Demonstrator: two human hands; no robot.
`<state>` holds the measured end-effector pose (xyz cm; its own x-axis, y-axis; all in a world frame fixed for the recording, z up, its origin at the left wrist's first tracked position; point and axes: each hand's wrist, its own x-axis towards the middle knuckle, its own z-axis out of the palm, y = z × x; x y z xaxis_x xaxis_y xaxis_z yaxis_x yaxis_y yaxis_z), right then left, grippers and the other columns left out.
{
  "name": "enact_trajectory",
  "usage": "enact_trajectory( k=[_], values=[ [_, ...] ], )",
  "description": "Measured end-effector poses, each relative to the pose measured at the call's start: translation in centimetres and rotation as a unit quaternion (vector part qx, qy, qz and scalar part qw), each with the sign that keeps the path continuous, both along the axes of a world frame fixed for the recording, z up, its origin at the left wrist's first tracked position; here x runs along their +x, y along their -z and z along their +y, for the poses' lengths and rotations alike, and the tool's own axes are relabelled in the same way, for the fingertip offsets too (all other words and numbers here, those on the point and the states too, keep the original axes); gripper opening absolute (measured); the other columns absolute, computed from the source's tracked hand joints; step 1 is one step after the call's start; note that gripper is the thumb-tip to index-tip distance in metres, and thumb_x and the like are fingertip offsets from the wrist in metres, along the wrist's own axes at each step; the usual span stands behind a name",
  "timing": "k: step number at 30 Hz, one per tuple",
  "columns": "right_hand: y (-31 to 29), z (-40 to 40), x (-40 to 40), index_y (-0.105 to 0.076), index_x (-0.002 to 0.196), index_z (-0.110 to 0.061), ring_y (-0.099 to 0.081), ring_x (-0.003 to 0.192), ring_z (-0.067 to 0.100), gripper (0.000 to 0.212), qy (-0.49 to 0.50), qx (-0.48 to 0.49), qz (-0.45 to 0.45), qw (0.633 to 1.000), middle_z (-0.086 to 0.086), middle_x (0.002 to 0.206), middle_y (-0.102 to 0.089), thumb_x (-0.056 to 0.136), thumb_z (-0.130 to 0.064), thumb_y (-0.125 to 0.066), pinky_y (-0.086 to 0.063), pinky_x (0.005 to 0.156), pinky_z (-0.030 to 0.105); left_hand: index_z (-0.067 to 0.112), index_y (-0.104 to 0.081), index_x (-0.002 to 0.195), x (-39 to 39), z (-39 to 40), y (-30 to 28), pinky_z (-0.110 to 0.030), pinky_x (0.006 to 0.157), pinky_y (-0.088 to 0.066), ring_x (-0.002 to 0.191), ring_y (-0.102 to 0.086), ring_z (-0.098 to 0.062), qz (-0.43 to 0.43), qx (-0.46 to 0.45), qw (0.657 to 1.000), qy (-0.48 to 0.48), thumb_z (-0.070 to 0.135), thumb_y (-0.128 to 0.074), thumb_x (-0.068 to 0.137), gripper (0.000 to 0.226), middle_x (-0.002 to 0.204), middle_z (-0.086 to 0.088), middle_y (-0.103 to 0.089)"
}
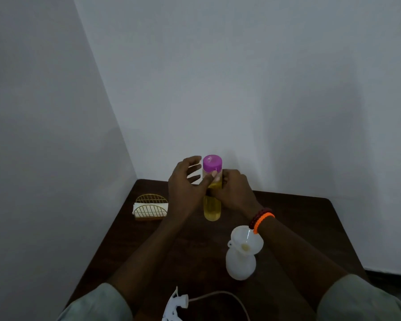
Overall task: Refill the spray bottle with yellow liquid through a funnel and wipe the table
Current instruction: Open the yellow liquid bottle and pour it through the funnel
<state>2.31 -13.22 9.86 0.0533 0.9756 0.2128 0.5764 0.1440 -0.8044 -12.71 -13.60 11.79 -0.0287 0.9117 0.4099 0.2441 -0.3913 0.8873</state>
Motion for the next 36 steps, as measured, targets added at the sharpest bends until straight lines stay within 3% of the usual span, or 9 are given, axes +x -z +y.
enact_trajectory(
  k=[3, 5, 8, 10, 14, 20, 24, 30, 36],
  values=[
    [0.6, -0.2, -0.7, -0.071, 0.106, -0.014, -0.069, 0.074, 0.006, 0.045, -0.020, -0.013, -0.026, 0.999, -0.002, 0.087, -0.074, 0.070, -0.038, -0.084, -0.052, 0.063, 0.013, 0.019, -0.054, 0.135, 0.3, 0.5, -0.4, -0.010, 0.083, -0.054, 0.114, -0.060, -0.009, -0.001, -0.030, 0.999, 0.023, 0.035, -0.085, 0.073, 0.072, 0.132, 0.006, -0.060],
    [0.8, -0.3, -1.3, -0.067, 0.112, -0.012, -0.067, 0.074, 0.008, 0.052, -0.022, -0.009, -0.035, 0.999, -0.002, 0.089, -0.071, 0.069, -0.035, -0.085, -0.049, 0.063, 0.011, 0.019, -0.053, 0.137, 0.6, 0.9, -0.6, -0.007, 0.084, -0.051, 0.112, -0.059, -0.008, 0.020, -0.030, 0.999, 0.030, 0.036, -0.086, 0.072, 0.075, 0.131, 0.006, -0.060],
    [0.4, -0.6, -1.2, -0.068, 0.109, -0.014, -0.065, 0.070, 0.003, 0.043, -0.018, -0.002, -0.011, 1.000, -0.005, 0.084, -0.069, 0.072, -0.030, -0.085, -0.049, 0.063, 0.011, 0.020, -0.057, 0.134, 0.7, 1.1, -0.5, -0.027, 0.093, -0.056, 0.112, -0.061, -0.010, 0.027, -0.028, 0.998, 0.048, 0.039, -0.084, 0.073, 0.069, 0.128, 0.007, -0.064],
    [0.1, -0.7, -0.5, -0.072, 0.100, -0.015, -0.067, 0.068, 0.003, 0.034, -0.009, 0.000, -0.005, 1.000, -0.005, 0.080, -0.072, 0.073, -0.032, -0.083, -0.053, 0.062, 0.014, 0.021, -0.060, 0.132, 0.3, 0.9, -0.4, -0.031, 0.094, -0.057, 0.114, -0.063, -0.009, 0.014, -0.026, 0.998, 0.061, 0.039, -0.083, 0.075, 0.064, 0.126, 0.007, -0.066],
    [-0.1, -0.8, 0.8, -0.074, 0.098, -0.015, -0.073, 0.077, 0.005, 0.037, -0.004, -0.003, 0.019, 1.000, -0.003, 0.086, -0.077, 0.071, -0.037, -0.086, -0.061, 0.071, 0.024, 0.019, -0.067, 0.122, -0.5, 0.7, -0.1, -0.038, 0.087, -0.060, 0.109, -0.067, -0.010, -0.015, -0.013, 0.998, 0.051, 0.032, -0.082, 0.078, 0.048, 0.116, 0.005, -0.071],
    [0.2, -1.3, 0.0, -0.075, 0.098, -0.018, -0.073, 0.076, 0.005, 0.036, -0.020, -0.001, 0.012, 1.000, -0.005, 0.083, -0.077, 0.071, -0.039, -0.085, -0.061, 0.070, 0.023, 0.021, -0.057, 0.135, -0.4, 1.4, -0.5, -0.036, 0.092, -0.058, 0.122, -0.059, -0.012, -0.009, -0.064, 0.994, 0.092, 0.033, -0.088, 0.070, 0.074, 0.134, 0.004, -0.061],
    [0.3, -1.2, -0.7, -0.073, 0.106, -0.015, -0.072, 0.077, 0.009, 0.038, -0.030, 0.003, 0.002, 1.000, 0.000, 0.087, -0.076, 0.073, -0.032, -0.084, -0.057, 0.070, 0.019, 0.018, -0.060, 0.132, -0.1, 1.5, -0.8, -0.034, 0.095, -0.057, 0.116, -0.061, -0.012, 0.021, -0.051, 0.992, 0.117, 0.032, -0.086, 0.073, 0.066, 0.128, 0.004, -0.065],
    [0.4, -1.0, 0.0, -0.075, 0.092, -0.015, -0.072, 0.073, 0.006, 0.034, -0.013, 0.001, 0.020, 1.000, -0.003, 0.080, -0.076, 0.069, -0.039, -0.086, -0.061, 0.069, 0.025, 0.015, -0.065, 0.125, -1.0, 1.2, -0.7, -0.041, 0.089, -0.059, 0.107, -0.069, -0.012, -0.031, -0.056, 0.992, 0.110, 0.029, -0.082, 0.078, 0.051, 0.116, 0.001, -0.072],
    [0.7, -1.0, -0.1, -0.074, 0.098, -0.017, -0.072, 0.076, 0.004, 0.042, -0.035, -0.015, 0.013, 0.999, -0.005, 0.083, -0.076, 0.067, -0.043, -0.087, -0.059, 0.069, 0.019, 0.017, -0.059, 0.132, -1.5, 1.6, -0.2, -0.039, 0.090, -0.059, 0.113, -0.065, -0.011, -0.012, -0.069, 0.990, 0.119, 0.032, -0.086, 0.073, 0.066, 0.123, 0.003, -0.068]
  ],
)
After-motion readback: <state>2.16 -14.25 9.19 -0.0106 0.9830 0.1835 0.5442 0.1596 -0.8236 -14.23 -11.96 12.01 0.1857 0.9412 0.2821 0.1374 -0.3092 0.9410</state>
